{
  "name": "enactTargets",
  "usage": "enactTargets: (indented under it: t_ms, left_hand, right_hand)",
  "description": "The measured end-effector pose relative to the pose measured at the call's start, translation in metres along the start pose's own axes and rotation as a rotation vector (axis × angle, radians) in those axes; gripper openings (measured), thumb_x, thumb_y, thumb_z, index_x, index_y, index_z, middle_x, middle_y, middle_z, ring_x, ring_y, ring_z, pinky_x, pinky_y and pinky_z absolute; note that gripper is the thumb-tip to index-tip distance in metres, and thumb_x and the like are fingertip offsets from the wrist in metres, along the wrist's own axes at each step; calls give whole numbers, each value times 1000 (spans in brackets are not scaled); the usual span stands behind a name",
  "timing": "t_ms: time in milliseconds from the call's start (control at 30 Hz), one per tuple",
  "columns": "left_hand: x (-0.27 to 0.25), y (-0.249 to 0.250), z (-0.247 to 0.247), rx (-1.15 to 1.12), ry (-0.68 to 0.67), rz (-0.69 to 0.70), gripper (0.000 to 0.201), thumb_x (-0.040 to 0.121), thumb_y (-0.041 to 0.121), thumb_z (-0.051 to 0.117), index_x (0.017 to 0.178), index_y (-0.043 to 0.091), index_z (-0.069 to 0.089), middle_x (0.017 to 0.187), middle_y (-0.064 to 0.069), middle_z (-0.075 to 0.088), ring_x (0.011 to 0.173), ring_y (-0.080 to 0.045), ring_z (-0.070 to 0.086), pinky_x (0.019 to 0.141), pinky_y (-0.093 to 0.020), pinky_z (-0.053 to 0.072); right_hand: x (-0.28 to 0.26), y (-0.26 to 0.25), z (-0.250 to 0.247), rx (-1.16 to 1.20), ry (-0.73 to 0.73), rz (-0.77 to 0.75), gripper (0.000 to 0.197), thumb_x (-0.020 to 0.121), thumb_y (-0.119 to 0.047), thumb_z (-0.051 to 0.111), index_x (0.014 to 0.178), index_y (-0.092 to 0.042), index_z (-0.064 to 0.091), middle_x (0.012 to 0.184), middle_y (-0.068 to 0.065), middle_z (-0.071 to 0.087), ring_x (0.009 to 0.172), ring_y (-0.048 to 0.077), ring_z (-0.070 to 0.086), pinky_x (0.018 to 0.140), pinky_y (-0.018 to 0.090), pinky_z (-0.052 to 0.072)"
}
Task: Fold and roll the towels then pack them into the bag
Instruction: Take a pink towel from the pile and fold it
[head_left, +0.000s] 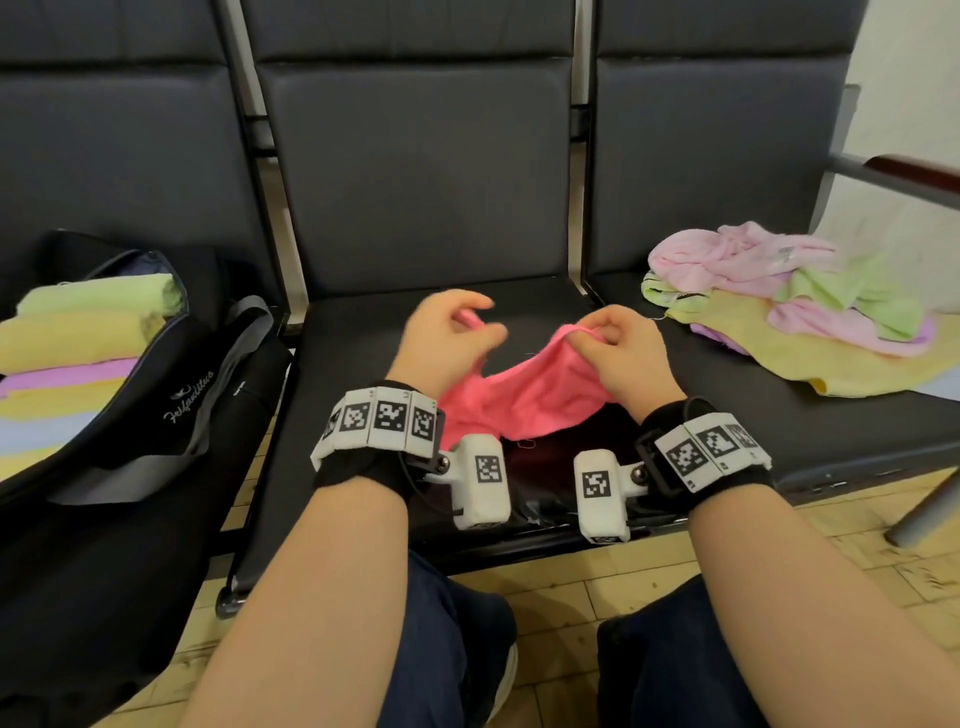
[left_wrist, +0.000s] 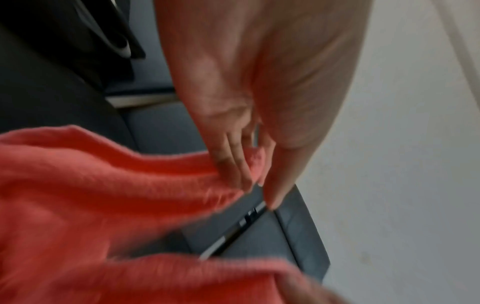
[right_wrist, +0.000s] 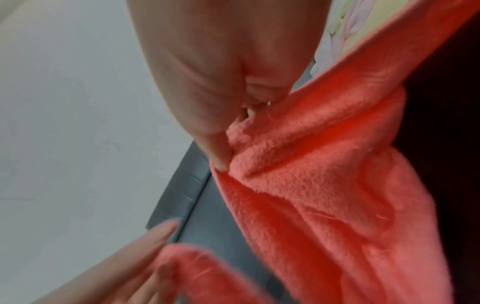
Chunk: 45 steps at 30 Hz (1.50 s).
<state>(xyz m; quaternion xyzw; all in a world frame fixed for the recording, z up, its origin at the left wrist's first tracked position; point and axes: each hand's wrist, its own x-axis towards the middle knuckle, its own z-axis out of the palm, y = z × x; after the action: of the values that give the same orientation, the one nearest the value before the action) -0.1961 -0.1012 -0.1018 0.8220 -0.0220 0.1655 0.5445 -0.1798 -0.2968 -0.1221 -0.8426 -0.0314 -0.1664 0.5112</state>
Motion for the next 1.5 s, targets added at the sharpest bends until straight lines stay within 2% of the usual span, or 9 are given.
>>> enactTargets:
  t_ms: [167, 267, 633, 767, 933, 1133, 1300, 1367, 1500]
  left_hand:
    - [-7, 0, 22, 274, -334, 123, 34, 80, 26, 75, 112, 20, 67, 88, 3, 49, 77, -6, 52, 75, -16, 41]
    - [-8, 1, 17, 264, -245, 152, 11, 88, 23, 65, 95, 17, 71, 80, 7, 46, 74, -2, 47, 70, -13, 35]
    - [5, 0, -10, 117, 293, 11, 24, 95, 19, 52, 99, 3, 69, 101, -14, 62, 93, -22, 55, 82, -21, 36]
    - [11, -10, -20, -38, 394, -78, 20, 87, 28, 53, 77, 18, 66, 83, -15, 67, 87, -35, 64, 87, -46, 51]
    - [10, -14, -26, -128, 469, -110, 22, 86, 31, 51, 67, 34, 60, 82, -13, 69, 84, -33, 66, 85, -49, 53]
    - [9, -3, -22, -248, 374, -67, 24, 88, 13, 57, 110, 19, 61, 110, -5, 62, 86, -3, 61, 87, -17, 48]
    - [3, 7, -16, -412, 407, 43, 13, 91, 1, 56, 101, 9, 57, 92, -6, 67, 88, -13, 71, 85, -26, 55]
    - [1, 7, -19, -419, 448, 45, 10, 91, 1, 56, 97, 8, 60, 87, -4, 67, 85, -15, 71, 82, -27, 56]
    - [1, -2, -24, -30, 518, 35, 16, 86, 13, 59, 97, 15, 71, 95, -3, 68, 90, -18, 66, 85, -31, 52]
  right_hand:
    - [-10, -16, 6, 182, -157, -140, 22, 81, -1, 69, 74, -21, 64, 64, -3, 60, 63, 8, 57, 64, 22, 47]
    - [-11, -16, 7, 192, -146, -142, 18, 81, -2, 70, 76, -19, 65, 67, -2, 61, 68, 16, 59, 69, 32, 49]
    - [-9, 2, -3, -286, -45, -67, 15, 88, -13, 62, 95, -7, 74, 89, 9, 72, 87, 22, 65, 81, 32, 49]
    - [-9, 2, -8, -256, -84, -44, 21, 89, -15, 60, 104, -16, 75, 95, 4, 73, 91, 16, 65, 83, 28, 49]
    - [-11, 3, -8, -323, -130, -52, 20, 88, -8, 55, 91, -2, 74, 80, 16, 68, 81, 27, 61, 77, 37, 48]
    - [-16, -13, -7, 47, -261, -55, 32, 85, 8, 49, 102, -12, 69, 68, -11, 56, 53, -4, 49, 57, 8, 37]
    - [-19, -37, -7, 552, -163, 69, 27, 90, 9, 45, 90, -6, 68, 69, -4, 69, 62, 4, 62, 61, 15, 50]
    - [-18, -38, -5, 698, -174, 102, 27, 90, 7, 49, 102, -7, 67, 90, 6, 73, 86, 14, 70, 82, 26, 56]
    - [-17, -28, 0, 392, -128, -73, 28, 88, -3, 61, 93, -29, 69, 94, 13, 73, 92, 16, 69, 91, 38, 53]
